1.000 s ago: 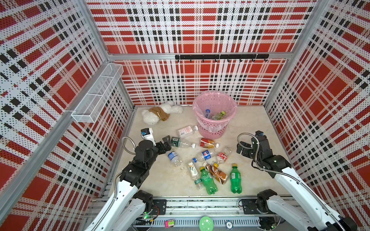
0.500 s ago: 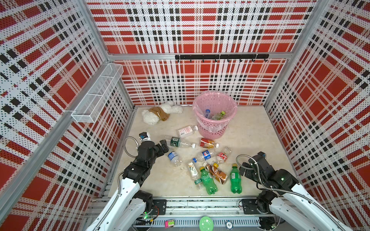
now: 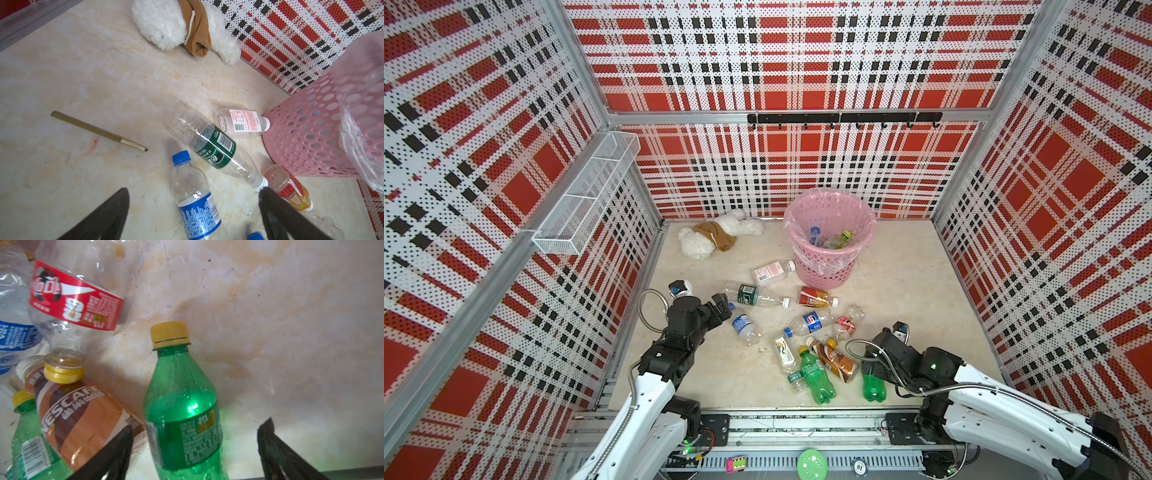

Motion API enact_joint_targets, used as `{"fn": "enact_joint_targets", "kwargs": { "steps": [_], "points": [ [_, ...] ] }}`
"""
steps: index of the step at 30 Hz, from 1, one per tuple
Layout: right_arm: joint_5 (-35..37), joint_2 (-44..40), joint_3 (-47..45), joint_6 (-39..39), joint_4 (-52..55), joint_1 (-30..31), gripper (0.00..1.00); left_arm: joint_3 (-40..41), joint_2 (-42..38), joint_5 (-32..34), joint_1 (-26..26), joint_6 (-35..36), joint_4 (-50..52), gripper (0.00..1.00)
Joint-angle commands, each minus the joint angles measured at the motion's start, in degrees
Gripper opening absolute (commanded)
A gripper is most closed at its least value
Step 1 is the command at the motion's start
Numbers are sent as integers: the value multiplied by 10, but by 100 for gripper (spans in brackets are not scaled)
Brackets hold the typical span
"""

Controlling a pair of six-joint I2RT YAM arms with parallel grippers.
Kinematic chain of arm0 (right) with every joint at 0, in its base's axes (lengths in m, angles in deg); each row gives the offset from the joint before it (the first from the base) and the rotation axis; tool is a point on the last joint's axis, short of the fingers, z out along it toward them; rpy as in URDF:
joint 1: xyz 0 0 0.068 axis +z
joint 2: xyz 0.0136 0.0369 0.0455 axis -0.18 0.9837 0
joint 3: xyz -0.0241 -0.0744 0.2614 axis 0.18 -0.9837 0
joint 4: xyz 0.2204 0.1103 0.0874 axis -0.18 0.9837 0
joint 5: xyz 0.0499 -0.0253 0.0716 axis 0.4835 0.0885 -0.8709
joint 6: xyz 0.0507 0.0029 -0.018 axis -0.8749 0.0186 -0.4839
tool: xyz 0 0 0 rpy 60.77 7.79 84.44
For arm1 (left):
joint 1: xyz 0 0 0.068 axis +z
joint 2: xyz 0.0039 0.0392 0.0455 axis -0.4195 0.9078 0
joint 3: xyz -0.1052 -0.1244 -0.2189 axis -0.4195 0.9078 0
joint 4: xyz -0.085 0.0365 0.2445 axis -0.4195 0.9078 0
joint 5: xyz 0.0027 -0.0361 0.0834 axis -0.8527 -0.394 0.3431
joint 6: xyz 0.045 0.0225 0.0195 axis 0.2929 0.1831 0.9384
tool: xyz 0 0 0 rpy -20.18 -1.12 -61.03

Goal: Throw the plastic bottles in the bin
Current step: Pick up the plastic bottle from the bottom-right of the table, then throw the plastic bottle into the trash bin.

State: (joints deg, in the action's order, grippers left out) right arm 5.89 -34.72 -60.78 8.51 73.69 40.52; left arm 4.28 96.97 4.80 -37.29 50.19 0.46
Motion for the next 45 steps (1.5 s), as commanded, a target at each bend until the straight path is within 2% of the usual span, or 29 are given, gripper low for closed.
{"fn": "enact_joint_targets", "kwargs": {
  "steps": [1, 3, 6, 11, 16, 21, 26, 30, 33, 36, 40, 45],
  "points": [
    [1, 9, -13, -18, -53, 3, 88, 5, -2, -9, 7, -9, -16, 99],
    [3, 23, -16, -18, -61, 3, 86, 10, -4, -11, 8, -12, -17, 99],
    [6, 44, -26, -22, -85, 3, 76, 13, -7, -12, 11, -14, -17, 99],
    [13, 70, -43, -37, -120, 3, 56, 9, -14, -13, 17, -15, -9, 99],
    [39, 61, -33, -42, -109, 3, 53, 11, -15, -10, 22, -20, -5, 99],
    [74, 11, -1, -24, -60, -12, 52, 13, -10, -14, 25, -26, -12, 99],
    [88, -40, 79, 88, -22, -95, 50, 13, -9, -14, 28, -31, -7, 99],
    [101, -27, 170, 213, -46, -154, 50, 15, -21, -15, 31, -37, 12, 99],
    [54, 10, 240, 292, -119, -193, 50, 19, -39, -14, 32, -42, 37, 99],
    [14, 58, 300, 347, -227, -203, 50, 27, -73, -12, 32, -55, 72, 99],
    [-11, 159, 386, 410, -335, -205, 50, 45, -139, -12, 33, -76, 117, 99],
    [-44, 300, 521, 493, -395, -213, 50, 55, -197, -11, 35, -94, 160, 99]
  ]
}}
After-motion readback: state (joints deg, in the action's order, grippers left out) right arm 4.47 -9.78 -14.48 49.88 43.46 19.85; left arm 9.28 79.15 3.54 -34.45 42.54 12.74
